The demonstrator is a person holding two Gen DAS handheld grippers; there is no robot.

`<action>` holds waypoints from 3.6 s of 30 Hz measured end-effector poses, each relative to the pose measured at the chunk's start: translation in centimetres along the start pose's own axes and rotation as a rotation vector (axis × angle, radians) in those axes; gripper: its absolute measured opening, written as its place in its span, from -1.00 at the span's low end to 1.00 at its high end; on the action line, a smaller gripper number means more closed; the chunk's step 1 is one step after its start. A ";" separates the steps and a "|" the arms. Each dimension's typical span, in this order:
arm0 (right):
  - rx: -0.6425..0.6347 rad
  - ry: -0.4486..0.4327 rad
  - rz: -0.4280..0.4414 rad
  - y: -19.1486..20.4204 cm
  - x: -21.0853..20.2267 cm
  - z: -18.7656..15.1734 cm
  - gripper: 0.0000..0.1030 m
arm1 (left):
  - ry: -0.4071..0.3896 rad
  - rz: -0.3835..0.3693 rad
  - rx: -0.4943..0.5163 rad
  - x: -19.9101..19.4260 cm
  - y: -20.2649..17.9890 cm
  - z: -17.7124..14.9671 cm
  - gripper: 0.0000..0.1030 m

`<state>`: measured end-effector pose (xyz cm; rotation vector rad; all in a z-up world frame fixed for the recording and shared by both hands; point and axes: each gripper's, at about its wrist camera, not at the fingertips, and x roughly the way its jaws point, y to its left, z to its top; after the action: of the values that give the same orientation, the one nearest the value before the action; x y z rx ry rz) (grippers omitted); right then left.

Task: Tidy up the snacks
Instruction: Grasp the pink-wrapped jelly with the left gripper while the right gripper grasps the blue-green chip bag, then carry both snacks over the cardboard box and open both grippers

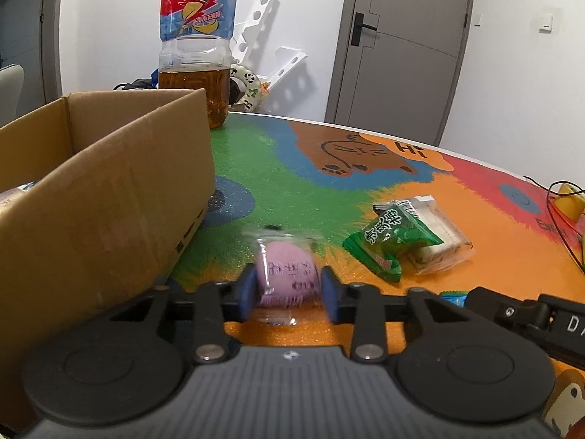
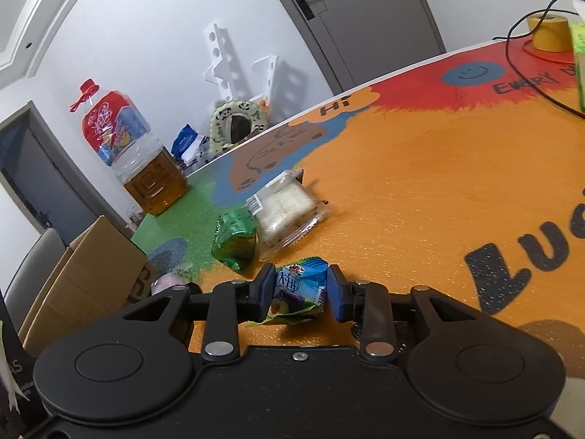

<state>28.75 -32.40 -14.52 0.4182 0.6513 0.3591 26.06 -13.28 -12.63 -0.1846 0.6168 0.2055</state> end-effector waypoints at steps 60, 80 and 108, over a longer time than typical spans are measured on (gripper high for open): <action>-0.222 -0.108 0.237 16.5 -3.6 0.8 -0.42 | -0.149 -0.090 -0.148 -10.9 13.4 5.6 -0.44; -0.248 -0.093 0.239 20.1 -0.2 1.1 -0.42 | -0.087 -0.067 -0.146 -7.9 16.2 7.2 -0.30; -0.122 -0.097 0.175 13.8 -2.5 1.4 0.68 | -0.090 -0.065 -0.120 -10.2 13.1 5.9 0.91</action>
<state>25.14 -22.04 -5.64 0.3748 0.4963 0.5392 18.02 -0.67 -3.37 -0.3094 0.5090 0.1868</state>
